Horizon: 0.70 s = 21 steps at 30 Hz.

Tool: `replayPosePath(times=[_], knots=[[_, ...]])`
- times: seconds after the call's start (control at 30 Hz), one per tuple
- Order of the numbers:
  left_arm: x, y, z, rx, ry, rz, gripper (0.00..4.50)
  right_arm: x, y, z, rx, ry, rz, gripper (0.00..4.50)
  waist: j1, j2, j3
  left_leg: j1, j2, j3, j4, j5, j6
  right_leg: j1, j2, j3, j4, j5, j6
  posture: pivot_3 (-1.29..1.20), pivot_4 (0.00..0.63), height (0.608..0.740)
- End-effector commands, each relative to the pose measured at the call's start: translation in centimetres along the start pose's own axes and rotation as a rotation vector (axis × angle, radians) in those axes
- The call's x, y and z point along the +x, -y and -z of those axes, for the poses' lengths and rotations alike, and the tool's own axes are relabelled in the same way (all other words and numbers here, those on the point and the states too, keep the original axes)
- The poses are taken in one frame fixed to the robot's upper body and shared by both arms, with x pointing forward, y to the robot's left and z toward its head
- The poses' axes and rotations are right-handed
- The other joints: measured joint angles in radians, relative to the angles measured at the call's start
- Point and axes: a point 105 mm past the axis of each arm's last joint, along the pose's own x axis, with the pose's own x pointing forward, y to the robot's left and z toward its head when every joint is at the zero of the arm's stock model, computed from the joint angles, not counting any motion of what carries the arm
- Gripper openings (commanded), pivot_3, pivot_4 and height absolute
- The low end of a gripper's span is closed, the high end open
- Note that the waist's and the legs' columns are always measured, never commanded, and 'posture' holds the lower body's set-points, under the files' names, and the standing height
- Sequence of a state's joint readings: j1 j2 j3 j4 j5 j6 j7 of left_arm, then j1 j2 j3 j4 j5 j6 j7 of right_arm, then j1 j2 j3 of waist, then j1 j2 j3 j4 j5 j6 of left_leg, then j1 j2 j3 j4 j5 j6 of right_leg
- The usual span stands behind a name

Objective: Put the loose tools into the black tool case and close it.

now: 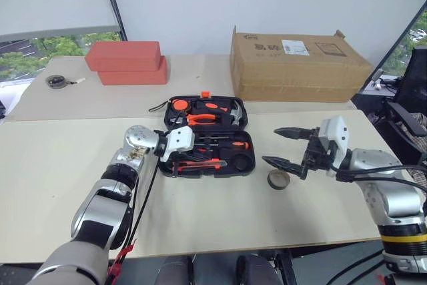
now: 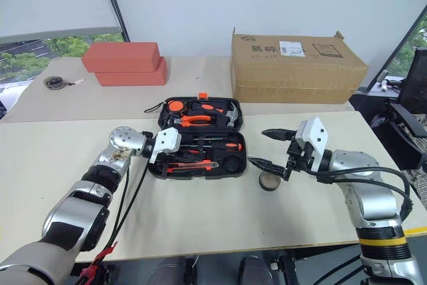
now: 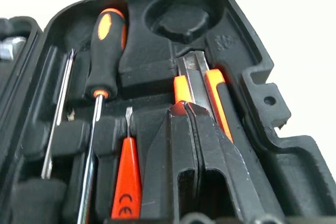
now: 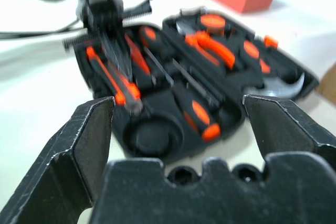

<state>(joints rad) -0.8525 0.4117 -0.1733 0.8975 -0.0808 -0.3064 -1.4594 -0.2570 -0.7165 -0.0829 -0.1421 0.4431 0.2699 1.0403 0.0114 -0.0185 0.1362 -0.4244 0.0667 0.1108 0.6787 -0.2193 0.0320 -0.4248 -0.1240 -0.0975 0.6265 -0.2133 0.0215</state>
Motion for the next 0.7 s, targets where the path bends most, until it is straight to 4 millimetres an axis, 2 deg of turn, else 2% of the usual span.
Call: replayPosePath(times=[0.03, 0.2, 0.3, 0.47, 0.67, 0.7], knots=[[-2.3, -0.9, -4.3, 0.032, 0.126, -0.014, 1.55, -0.5, -0.5, 0.5, -0.015, -0.075, -0.028, 4.50, -0.002, -0.001, 0.001, -0.001, 0.000, 0.000, 0.000, 0.000, 0.000, -0.001, 0.000, 0.000, 0.000, 0.002, -0.003, 0.00, 0.150, 0.713], [-4.9, 0.7, -7.5, 0.047, 0.152, 0.042, 3.31, -1.2, -1.2, 2.5, 0.001, -0.229, -0.061, 4.50, -0.002, -0.001, 0.001, -0.001, -0.001, 0.001, -0.001, -0.001, 0.002, 0.000, 0.000, 0.001, 0.000, 0.001, -0.002, 0.00, 0.150, 0.713], [-5.9, 2.1, -8.6, 0.056, 0.116, 0.069, 4.35, -1.4, -1.4, 3.4, 0.001, -0.296, -0.077, 4.50, -0.002, -0.001, 0.001, 0.000, -0.001, 0.000, -0.001, -0.001, 0.002, 0.000, 0.000, 0.001, -0.001, 0.001, -0.002, 0.00, 0.150, 0.713], [-7.4, 4.7, -9.1, 0.059, -0.016, 0.111, 4.45, -2.0, -2.3, 4.3, 0.018, -0.362, -0.121, 4.50, 0.000, -0.001, 0.001, 0.001, 0.000, 0.000, -0.001, -0.001, 0.001, 0.001, 0.000, 0.002, -0.001, -0.003, 0.005, 0.00, 0.150, 0.713], [-7.3, 5.8, -10.2, 0.043, 0.008, 0.068, 4.45, -1.5, -2.6, 5.6, 0.019, -0.405, -0.113, 4.50, 0.004, -0.001, 0.001, 0.001, 0.000, -0.001, 0.000, -0.001, 0.001, 0.002, 0.000, 0.003, -0.002, -0.004, 0.004, 0.00, 0.150, 0.713], [-7.2, 5.9, -10.3, 0.039, 0.010, 0.064, 4.48, -1.5, -2.6, 5.8, 0.018, -0.406, -0.112, 4.25, 0.003, -0.001, 0.002, 0.001, 0.000, -0.001, 0.000, -0.001, 0.001, 0.002, 0.000, 0.003, -0.002, -0.004, 0.004, 0.00, 0.150, 0.713]])
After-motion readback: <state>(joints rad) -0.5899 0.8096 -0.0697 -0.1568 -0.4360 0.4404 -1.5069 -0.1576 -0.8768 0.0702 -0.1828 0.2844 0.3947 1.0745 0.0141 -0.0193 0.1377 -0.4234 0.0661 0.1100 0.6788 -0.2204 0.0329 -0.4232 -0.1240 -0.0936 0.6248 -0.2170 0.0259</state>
